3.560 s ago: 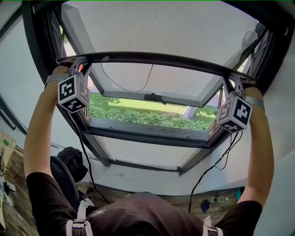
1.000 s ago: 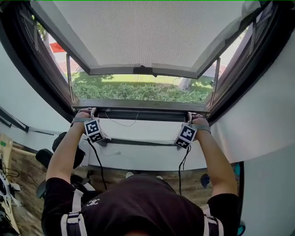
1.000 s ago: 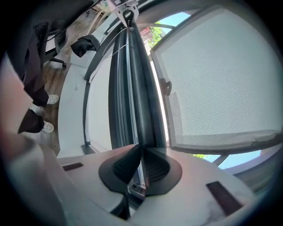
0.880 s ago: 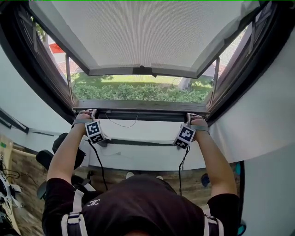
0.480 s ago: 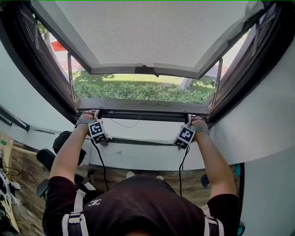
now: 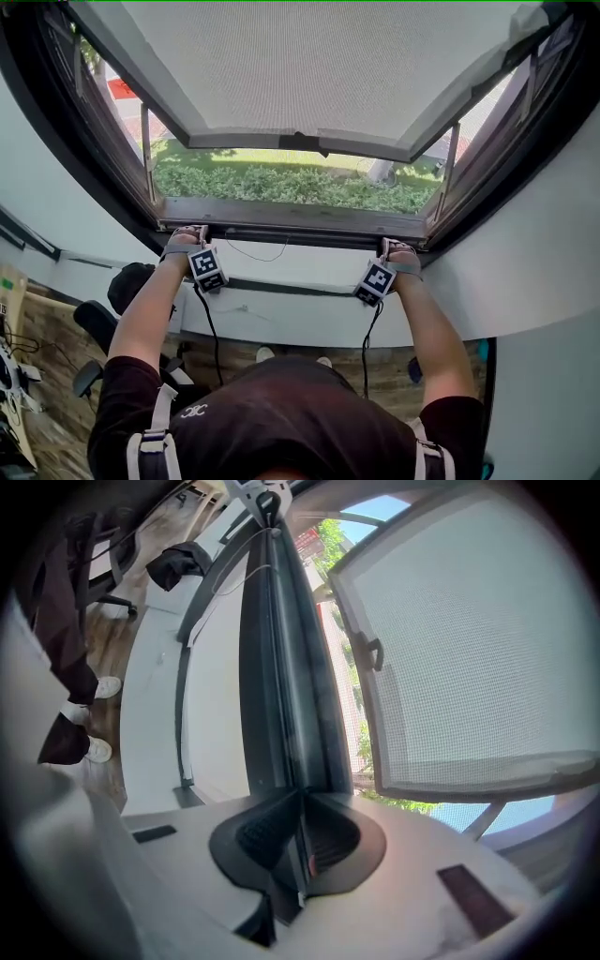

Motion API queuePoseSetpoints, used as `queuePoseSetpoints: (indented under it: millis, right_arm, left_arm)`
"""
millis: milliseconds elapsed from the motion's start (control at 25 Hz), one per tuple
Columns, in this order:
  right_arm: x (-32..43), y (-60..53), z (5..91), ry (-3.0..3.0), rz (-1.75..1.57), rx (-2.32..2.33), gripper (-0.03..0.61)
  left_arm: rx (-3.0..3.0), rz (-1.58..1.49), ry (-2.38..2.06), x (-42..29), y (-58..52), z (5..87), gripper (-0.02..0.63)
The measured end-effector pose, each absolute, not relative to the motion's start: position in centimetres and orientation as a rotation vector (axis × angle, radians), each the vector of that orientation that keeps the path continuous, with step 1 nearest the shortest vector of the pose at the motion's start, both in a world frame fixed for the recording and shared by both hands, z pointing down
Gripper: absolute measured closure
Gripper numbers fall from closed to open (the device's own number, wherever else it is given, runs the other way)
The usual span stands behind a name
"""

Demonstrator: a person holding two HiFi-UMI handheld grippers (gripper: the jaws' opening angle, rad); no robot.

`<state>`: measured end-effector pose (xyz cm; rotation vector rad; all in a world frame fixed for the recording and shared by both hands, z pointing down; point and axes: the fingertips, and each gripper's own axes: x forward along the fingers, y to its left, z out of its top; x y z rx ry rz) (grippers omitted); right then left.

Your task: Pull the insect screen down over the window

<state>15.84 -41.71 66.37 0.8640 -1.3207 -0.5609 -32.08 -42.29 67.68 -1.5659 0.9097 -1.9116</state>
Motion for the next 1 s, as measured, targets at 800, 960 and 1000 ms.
queuePoseSetpoints:
  millis: [800,960,1000]
  right_arm:
    - [15.9,-40.7,66.6,-1.329,-0.484,0.711,0.537]
    - [15.8,-39.8,67.8,-1.334,-0.406,0.618,0.337]
    - [15.9,-40.0,67.9,-1.328,-0.419,0.626,0.328]
  left_arm:
    - [-1.592,-1.913,0.937,-32.2,-42.6,67.8,0.557]
    - [-1.654,-1.944,0.888,-32.0,-42.1,68.0,0.531]
    - [-1.674,-1.955,0.869,-31.9,-41.9,68.2,0.508]
